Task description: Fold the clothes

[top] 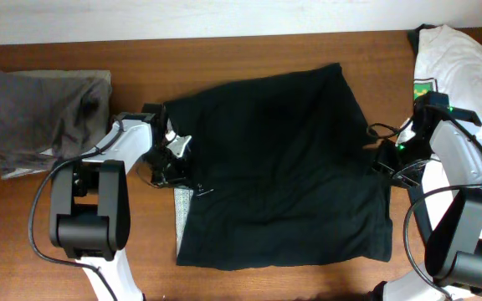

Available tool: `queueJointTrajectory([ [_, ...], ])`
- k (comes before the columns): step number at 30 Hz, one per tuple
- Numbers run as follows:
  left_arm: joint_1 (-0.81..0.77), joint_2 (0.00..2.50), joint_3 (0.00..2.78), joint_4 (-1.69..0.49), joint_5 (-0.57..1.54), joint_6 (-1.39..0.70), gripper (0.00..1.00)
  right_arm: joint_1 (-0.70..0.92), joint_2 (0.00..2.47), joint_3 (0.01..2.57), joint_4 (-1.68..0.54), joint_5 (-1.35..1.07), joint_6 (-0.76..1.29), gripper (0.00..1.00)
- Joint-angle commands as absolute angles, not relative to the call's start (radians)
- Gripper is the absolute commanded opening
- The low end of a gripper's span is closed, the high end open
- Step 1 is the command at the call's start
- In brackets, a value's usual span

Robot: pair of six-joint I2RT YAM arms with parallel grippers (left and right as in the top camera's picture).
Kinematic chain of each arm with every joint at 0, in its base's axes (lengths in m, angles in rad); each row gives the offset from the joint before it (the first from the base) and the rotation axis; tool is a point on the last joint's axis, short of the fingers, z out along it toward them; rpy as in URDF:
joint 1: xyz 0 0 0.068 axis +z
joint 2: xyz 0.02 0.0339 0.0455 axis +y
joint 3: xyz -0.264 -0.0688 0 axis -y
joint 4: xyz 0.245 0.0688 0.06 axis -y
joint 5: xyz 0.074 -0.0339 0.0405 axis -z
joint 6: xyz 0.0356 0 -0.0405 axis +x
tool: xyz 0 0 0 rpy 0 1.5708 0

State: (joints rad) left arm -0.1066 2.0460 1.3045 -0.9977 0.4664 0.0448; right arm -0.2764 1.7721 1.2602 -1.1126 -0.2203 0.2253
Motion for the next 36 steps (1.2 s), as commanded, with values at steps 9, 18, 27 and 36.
queueJointTrajectory([
  [9,-0.045,2.018,1.380,-1.065,0.457,0.065,0.01,-0.282,1.759,0.904,-0.846,-0.118,0.364,0.18],
  [18,-0.046,1.897,1.399,-1.131,0.010,0.034,0.00,-0.282,1.755,0.912,-0.865,-0.120,0.384,0.35],
  [27,-0.046,1.898,1.375,-1.109,-0.147,-0.015,0.00,-0.282,1.707,1.172,-1.043,-0.160,0.269,0.59],
  [36,-0.046,1.898,1.375,-1.096,-0.139,-0.015,0.00,-0.230,1.724,0.980,-0.723,-0.546,0.060,0.32],
])
